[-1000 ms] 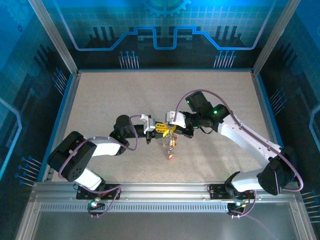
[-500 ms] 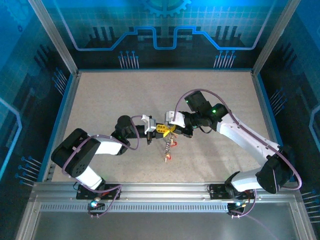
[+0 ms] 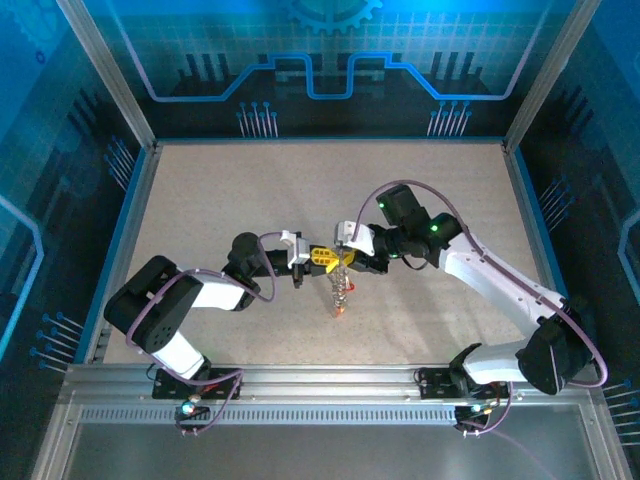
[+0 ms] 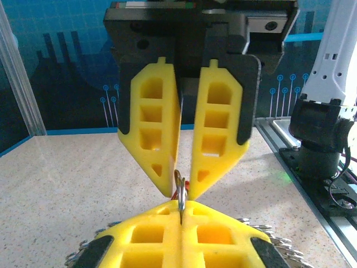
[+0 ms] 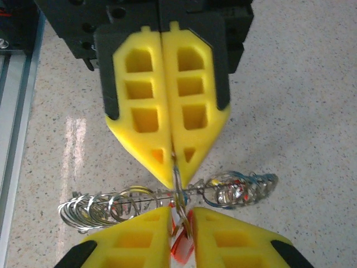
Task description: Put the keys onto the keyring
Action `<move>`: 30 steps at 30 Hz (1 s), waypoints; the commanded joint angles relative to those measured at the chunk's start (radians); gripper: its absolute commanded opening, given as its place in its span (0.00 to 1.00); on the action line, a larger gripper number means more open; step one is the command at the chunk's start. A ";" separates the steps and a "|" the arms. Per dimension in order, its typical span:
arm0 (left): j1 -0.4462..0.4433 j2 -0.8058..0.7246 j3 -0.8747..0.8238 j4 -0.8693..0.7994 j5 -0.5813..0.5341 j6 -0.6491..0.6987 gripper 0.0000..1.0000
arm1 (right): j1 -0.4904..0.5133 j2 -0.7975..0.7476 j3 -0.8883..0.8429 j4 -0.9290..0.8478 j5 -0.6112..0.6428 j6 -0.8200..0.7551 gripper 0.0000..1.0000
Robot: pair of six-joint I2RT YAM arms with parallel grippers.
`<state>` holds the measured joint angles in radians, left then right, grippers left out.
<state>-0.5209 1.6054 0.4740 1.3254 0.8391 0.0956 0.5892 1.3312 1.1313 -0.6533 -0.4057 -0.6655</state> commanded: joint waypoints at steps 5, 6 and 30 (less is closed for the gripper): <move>-0.004 -0.035 0.008 0.074 0.029 -0.009 0.00 | -0.018 0.000 -0.001 0.016 -0.057 0.023 0.16; -0.004 -0.039 0.006 0.074 0.030 -0.010 0.00 | -0.020 0.003 0.002 0.012 -0.058 0.022 0.16; -0.002 -0.041 0.026 0.074 0.031 -0.033 0.00 | -0.044 -0.041 -0.008 -0.016 -0.060 0.061 0.12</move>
<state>-0.5209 1.5959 0.4740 1.3338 0.8398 0.0772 0.5575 1.3155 1.1267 -0.6544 -0.4465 -0.6205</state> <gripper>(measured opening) 0.062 0.126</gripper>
